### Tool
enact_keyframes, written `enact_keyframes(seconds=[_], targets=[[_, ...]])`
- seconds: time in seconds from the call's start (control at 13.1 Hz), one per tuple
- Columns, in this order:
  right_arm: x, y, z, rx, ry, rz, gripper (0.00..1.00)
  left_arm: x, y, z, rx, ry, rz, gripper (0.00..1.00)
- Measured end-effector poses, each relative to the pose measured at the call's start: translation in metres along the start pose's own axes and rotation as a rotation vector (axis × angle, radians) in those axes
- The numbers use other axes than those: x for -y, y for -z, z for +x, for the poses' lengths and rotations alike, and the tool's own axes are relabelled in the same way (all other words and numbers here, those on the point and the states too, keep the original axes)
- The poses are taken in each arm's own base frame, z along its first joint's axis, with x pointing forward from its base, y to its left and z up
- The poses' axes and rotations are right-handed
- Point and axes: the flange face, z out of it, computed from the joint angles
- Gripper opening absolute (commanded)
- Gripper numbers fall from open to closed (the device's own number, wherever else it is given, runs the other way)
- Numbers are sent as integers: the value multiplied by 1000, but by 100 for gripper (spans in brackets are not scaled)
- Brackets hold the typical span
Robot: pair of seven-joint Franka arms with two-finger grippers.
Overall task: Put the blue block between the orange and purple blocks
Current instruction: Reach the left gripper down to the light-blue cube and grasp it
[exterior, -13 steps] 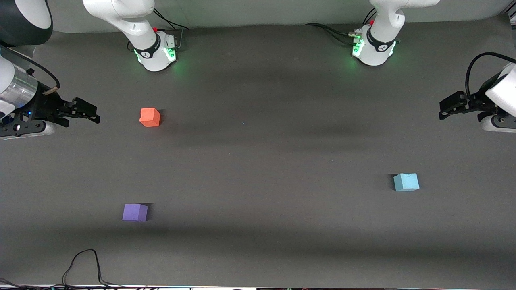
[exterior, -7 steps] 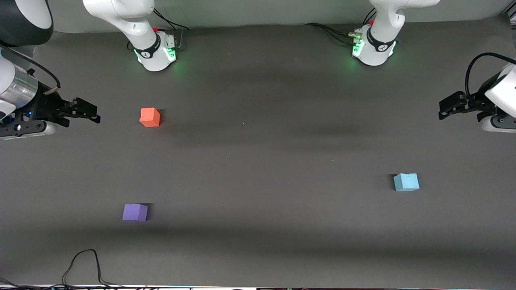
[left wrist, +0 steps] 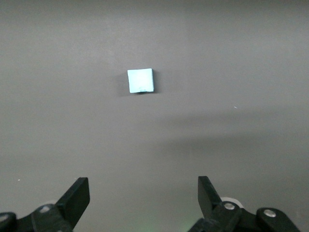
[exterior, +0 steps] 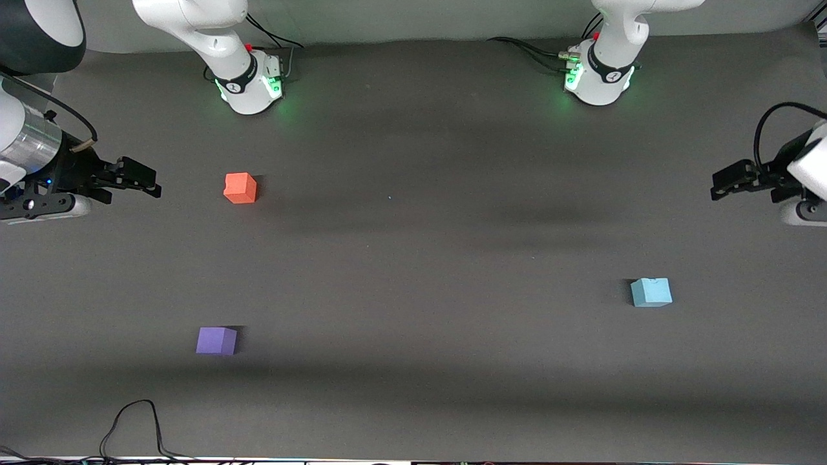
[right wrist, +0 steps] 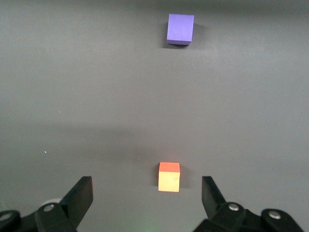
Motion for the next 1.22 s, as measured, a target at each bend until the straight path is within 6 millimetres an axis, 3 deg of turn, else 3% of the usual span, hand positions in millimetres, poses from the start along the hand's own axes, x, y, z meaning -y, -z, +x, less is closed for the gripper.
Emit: enact_keyframes(seconds=[0.23,0.46,0.92,1.22], targets=[[0,0,0,1,0,0,100,33,-49,25,2,3,-1,100],[0,0,0,1,0,0,100,56,-117,46,-20,3,2,100],[0,0,0,0,0,0,100,31,-256,86,-46,-46,2,100],[0,0,0,0,0,0,100,31,-339,101,-57,-48,5,100]])
